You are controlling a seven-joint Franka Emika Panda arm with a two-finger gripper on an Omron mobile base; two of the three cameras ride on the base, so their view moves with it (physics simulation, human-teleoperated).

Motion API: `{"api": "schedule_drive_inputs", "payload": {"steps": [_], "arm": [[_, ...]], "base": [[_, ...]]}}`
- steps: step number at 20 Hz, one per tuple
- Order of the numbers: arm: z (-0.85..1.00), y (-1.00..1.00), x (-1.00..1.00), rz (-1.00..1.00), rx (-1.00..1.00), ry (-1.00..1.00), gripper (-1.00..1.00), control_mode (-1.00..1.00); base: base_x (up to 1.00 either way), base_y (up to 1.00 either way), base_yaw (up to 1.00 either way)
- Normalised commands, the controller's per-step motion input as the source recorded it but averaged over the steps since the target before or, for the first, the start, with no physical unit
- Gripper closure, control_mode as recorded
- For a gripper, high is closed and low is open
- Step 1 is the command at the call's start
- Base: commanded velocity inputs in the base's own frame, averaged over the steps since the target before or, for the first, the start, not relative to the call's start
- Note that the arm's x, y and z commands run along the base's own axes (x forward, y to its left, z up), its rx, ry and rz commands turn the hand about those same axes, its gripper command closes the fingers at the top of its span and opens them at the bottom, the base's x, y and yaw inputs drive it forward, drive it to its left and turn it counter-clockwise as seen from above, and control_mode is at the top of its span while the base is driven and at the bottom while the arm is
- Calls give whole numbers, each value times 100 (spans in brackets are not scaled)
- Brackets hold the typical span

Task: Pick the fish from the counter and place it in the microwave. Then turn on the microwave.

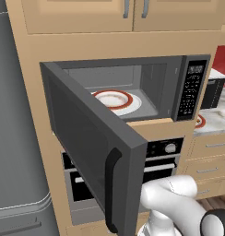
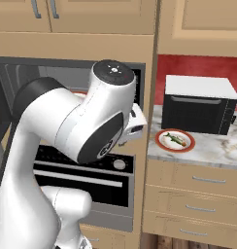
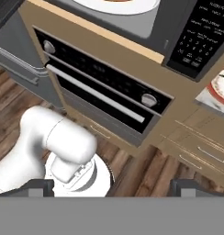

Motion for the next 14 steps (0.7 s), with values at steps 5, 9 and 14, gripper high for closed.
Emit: {"api": "schedule_drive_inputs", "payload": {"steps": [5,9,14], "arm": [[-7,-25,29,22,-7,0,-100,-100],[-13,-23,29,20,-9,0,-100,-100],[-21,-22,24,13,-10,4,-100,-100]], "base": [[0,0,0],[0,0,0],[0,0,0]]}}
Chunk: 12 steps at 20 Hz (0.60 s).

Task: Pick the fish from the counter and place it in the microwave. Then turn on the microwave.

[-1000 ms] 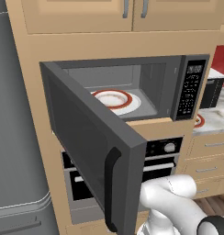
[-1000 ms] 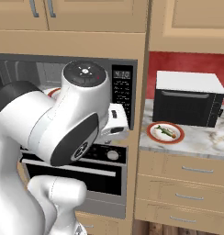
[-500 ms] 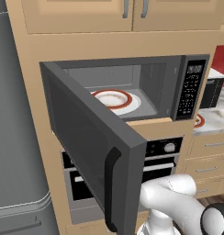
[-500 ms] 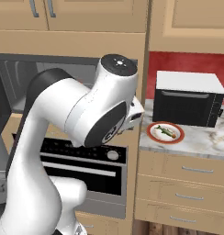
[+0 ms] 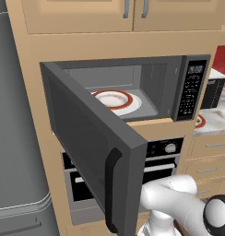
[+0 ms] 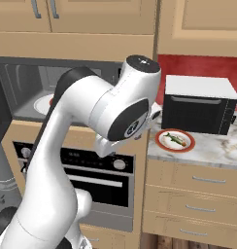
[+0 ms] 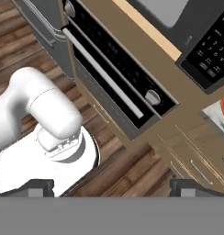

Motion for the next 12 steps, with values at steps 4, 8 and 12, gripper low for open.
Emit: {"api": "schedule_drive_inputs", "payload": {"steps": [4,8,12], "arm": [[-26,-17,26,7,-8,11,-100,-100],[-14,-23,27,2,-2,8,-100,-100],[-12,-22,27,0,0,9,-100,-100]], "base": [[0,0,0],[0,0,0],[0,0,0]]}}
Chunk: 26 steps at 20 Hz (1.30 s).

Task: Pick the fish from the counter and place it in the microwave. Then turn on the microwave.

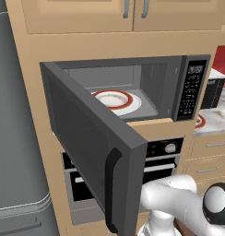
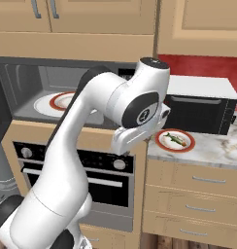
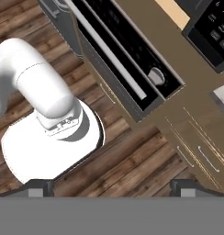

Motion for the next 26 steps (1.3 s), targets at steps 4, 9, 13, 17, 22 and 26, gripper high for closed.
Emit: {"api": "schedule_drive_inputs", "payload": {"steps": [4,9,13,17,22,26], "arm": [[-14,-16,21,0,0,2,-100,-100],[-11,-13,14,2,0,-6,-100,-100],[-9,-7,11,2,0,-13,-100,-100],[-8,-8,14,2,0,-15,-100,-100],[-7,-7,20,1,2,-11,-100,-100],[-5,-8,25,1,7,-5,-100,-100]], "base": [[0,0,0],[0,0,0],[0,0,0],[0,0,0],[0,0,0],[0,0,0]]}}
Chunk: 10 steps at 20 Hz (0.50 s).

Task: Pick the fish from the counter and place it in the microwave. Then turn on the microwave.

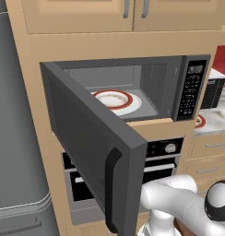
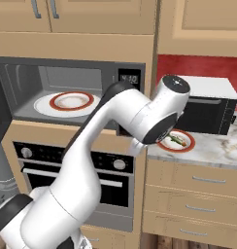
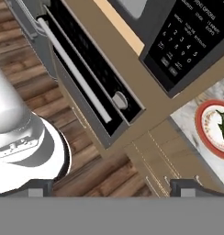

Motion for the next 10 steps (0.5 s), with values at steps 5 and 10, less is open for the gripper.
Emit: {"api": "schedule_drive_inputs", "payload": {"steps": [5,10], "arm": [[-1,-9,26,3,12,-1,-100,-100],[-3,-8,25,4,14,0,-100,-100]], "base": [[0,0,0],[0,0,0]]}}
